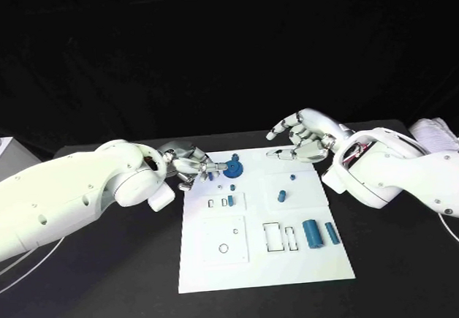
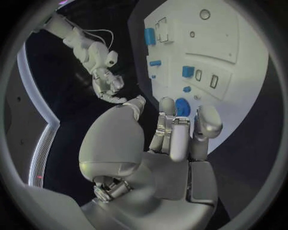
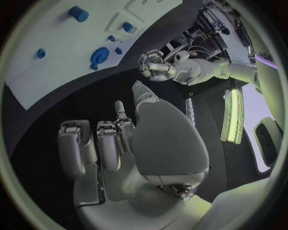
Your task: Assemble the parts on the task board
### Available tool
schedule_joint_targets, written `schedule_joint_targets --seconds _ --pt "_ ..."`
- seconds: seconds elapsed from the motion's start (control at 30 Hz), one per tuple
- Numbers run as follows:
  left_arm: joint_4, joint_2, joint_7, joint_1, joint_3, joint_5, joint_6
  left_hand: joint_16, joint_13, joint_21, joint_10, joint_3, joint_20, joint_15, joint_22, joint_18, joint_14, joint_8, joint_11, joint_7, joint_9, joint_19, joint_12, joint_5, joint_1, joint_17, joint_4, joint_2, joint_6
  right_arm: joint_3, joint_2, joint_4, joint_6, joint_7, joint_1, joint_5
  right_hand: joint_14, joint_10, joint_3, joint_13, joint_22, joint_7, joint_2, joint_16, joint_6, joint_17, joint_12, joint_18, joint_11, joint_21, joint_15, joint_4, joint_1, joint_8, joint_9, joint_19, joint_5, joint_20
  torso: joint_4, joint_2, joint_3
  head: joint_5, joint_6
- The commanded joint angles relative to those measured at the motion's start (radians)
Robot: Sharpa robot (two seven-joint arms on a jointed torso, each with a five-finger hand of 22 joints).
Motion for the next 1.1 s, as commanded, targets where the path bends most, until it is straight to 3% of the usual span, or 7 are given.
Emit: schedule_joint_targets --seconds 0.03,0.17,0.27,0.43,0.67,0.83,1.1 --pt "-0.028 0.037 -0.193 0.018 -0.011 -0.156 0.136 0.009 0.018 0.010 0.008 -0.013 0.000 -0.001 0.012 -0.013 0.013 0.020 -0.007 -0.002 0.021 0.010 0.021 -0.001 -0.028 0.030 -0.001 0.002 -0.011 0.001 -0.005 -0.015 0.013 0.061 0.006 0.079 0.097 -0.007 -0.003 0.120 0.219 0.000 -0.001 -0.007 -0.009 0.238 -0.006 0.010 -0.003 -0.004 0.007 0.003 -0.010 0.006 0.001 0.074 0.004 0.008 0.0013 -0.006 0.0065 0.002 -0.008" --pt "-0.064 0.083 -0.238 0.034 -0.023 -0.188 0.178 0.012 0.028 0.015 0.009 -0.020 -0.002 -0.004 0.020 -0.014 0.016 0.036 -0.010 -0.006 0.040 0.014 0.032 -0.001 -0.042 0.036 -0.001 0.007 -0.014 0.002 -0.005 -0.031 0.017 0.066 0.011 0.077 0.096 -0.013 -0.005 0.115 0.216 0.000 -0.001 -0.008 -0.011 0.234 -0.011 0.011 -0.003 -0.008 0.007 0.004 -0.014 0.006 0.000 0.072 0.006 0.008 0.0025 -0.006 0.0086 -0.001 -0.014" --pt "-0.099 0.122 -0.264 0.046 -0.033 -0.199 0.208 0.017 0.032 0.023 0.008 -0.003 -0.003 -0.006 0.033 -0.017 0.021 0.044 -0.013 -0.008 0.054 0.023 0.038 0.000 -0.032 0.047 -0.002 0.020 -0.022 0.003 -0.001 -0.043 0.021 0.067 0.015 0.066 0.096 -0.015 -0.011 0.114 0.214 0.001 -0.002 -0.009 -0.015 0.234 -0.013 0.012 -0.002 -0.012 0.007 0.004 -0.026 0.006 0.000 0.070 0.011 0.008 0.0026 -0.005 0.0086 0.000 -0.015" --pt "-0.138 0.167 -0.283 0.059 -0.043 -0.204 0.250 0.021 0.022 0.029 -0.004 0.002 -0.003 -0.005 0.044 -0.019 0.025 0.048 -0.011 -0.006 0.066 0.028 0.033 -0.001 -0.053 0.056 0.000 0.017 -0.033 0.003 0.005 -0.052 0.024 0.062 0.018 0.058 0.096 -0.016 -0.013 0.112 0.213 0.001 -0.002 -0.009 -0.016 0.233 -0.014 0.012 -0.002 -0.013 0.008 0.004 -0.031 0.007 0.000 0.070 0.012 0.008 0.0016 -0.004 0.0078 0.000 -0.019" --pt "-0.187 0.223 -0.294 0.066 -0.059 -0.195 0.293 0.023 0.012 0.031 -0.014 0.004 -0.003 -0.004 0.047 -0.020 0.026 0.049 -0.009 -0.004 0.072 0.029 0.027 -0.001 -0.065 0.061 0.000 0.016 -0.040 0.003 0.014 -0.060 0.028 0.049 0.020 0.050 0.095 -0.018 -0.016 0.111 0.212 0.002 -0.002 -0.010 -0.019 0.231 -0.016 0.013 -0.001 -0.015 0.008 0.004 -0.035 0.006 -0.001 0.069 0.014 0.009 0.0008 -0.002 0.0046 0.001 -0.024" --pt "-0.221 0.254 -0.298 0.068 -0.074 -0.202 0.317 0.024 0.004 0.034 -0.024 0.008 -0.002 -0.002 0.051 -0.021 0.027 0.049 -0.007 -0.003 0.077 0.031 0.022 -0.001 -0.072 0.064 0.000 0.020 -0.046 0.003 0.020 -0.066 0.024 0.046 0.021 0.049 0.092 -0.027 -0.018 0.102 0.201 0.003 0.000 -0.015 -0.022 0.219 -0.025 0.017 -0.001 -0.031 0.008 0.005 -0.039 0.006 -0.001 0.061 0.016 0.009 0.0009 -0.002 0.0050 -0.001 -0.022" --pt "-0.257 0.287 -0.300 0.069 -0.088 -0.205 0.330 0.024 -0.004 0.035 -0.032 0.011 -0.001 -0.001 0.053 -0.021 0.027 0.049 -0.006 -0.001 0.080 0.031 0.017 -0.001 -0.077 0.064 -0.001 0.023 -0.051 0.003 0.031 -0.075 -0.037 0.097 0.021 0.090 0.047 -0.187 0.001 -0.100 0.069 -0.003 0.011 -0.102 -0.039 0.070 -0.242 0.060 -0.009 -0.225 -0.001 0.002 -0.018 0.017 -0.003 -0.022 0.032 0.000 0.0003 0.000 0.0034 -0.003 -0.026"
